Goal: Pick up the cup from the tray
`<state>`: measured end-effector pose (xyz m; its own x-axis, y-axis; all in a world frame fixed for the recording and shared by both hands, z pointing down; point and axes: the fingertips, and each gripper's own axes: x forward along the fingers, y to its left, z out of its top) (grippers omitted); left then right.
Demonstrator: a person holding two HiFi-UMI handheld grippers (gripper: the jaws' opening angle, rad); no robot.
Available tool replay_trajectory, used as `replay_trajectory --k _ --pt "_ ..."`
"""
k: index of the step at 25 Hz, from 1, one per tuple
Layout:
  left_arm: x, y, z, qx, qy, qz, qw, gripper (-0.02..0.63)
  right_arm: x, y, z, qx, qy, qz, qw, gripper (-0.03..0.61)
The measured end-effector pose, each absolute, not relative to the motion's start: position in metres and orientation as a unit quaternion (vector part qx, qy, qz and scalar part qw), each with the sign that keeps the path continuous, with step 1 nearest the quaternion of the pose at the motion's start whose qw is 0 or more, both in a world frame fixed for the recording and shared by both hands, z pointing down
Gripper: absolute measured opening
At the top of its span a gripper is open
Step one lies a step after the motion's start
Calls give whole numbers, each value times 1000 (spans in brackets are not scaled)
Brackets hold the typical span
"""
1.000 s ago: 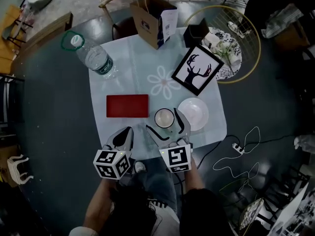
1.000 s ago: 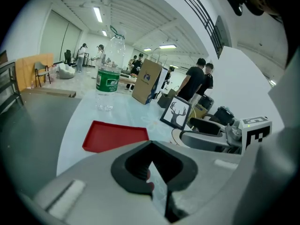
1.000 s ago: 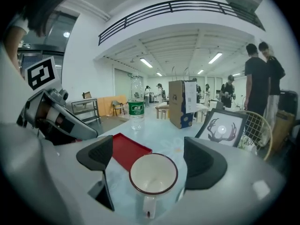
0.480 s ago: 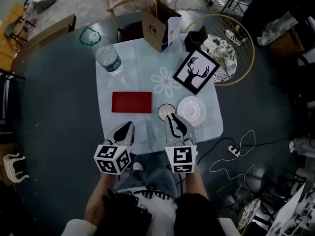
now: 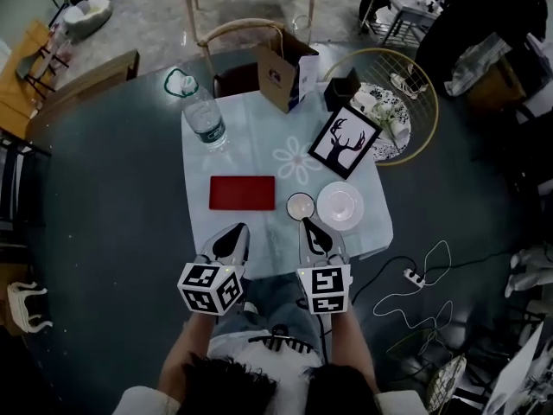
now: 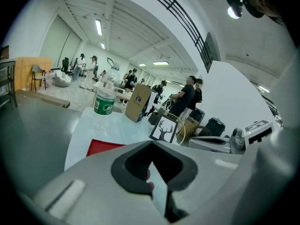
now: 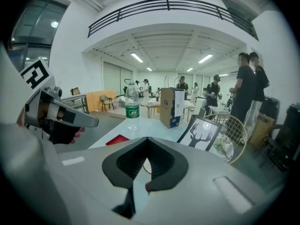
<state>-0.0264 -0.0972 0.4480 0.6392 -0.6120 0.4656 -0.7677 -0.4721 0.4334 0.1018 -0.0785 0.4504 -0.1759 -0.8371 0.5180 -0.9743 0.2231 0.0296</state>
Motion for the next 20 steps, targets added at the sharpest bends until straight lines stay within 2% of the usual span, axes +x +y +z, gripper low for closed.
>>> replay_trajectory --k 20 --pt "-25 -85 438 861 -400 135 284 0 93 -59 453 616 -739 176 212 25"
